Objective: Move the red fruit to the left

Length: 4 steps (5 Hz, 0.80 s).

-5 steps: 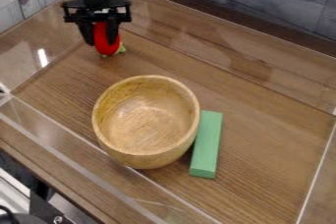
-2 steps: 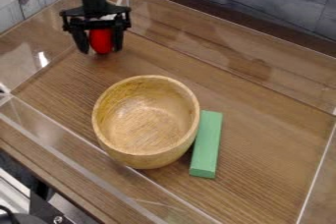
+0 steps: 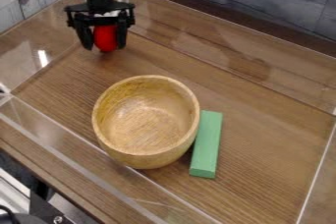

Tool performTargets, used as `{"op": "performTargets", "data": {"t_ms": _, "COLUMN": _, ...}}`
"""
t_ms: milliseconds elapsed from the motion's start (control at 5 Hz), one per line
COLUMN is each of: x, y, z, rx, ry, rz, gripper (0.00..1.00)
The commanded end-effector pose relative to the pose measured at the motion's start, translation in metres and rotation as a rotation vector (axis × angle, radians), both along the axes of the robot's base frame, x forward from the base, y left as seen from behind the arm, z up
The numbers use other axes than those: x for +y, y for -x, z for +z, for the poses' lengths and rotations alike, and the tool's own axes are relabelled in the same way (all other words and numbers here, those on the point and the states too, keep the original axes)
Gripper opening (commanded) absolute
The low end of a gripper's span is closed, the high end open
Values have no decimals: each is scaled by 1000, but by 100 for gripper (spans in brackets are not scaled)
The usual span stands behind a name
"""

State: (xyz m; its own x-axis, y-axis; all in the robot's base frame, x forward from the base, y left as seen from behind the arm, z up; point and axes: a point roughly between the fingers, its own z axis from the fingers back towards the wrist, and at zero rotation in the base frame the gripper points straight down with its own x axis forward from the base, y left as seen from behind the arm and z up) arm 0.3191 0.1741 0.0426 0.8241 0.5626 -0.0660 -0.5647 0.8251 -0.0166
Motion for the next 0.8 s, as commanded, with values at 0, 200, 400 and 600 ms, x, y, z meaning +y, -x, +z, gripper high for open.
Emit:
{"op": "performTargets", "data": {"t_ms": 0, "x": 6, "y": -9, "z": 23, "rx": -48, "ry": -23, "rz": -13, "gripper": 100}}
{"op": "performTargets", "data": {"t_ms": 200, "x": 5, "y": -7, "z": 27, "rx": -42, "ry": -13, "rz": -23, "gripper": 100}}
{"op": "performTargets", "data": {"t_ms": 400, "x": 4, "y": -6, "z": 33, "rx": -38, "ry": -1, "rz": -96, "gripper": 100}}
{"op": "performTargets", "data": {"t_ms": 600, "x": -4, "y": -1, "z": 35, "rx": -50, "ry": 5, "rz": -161, "gripper": 100}}
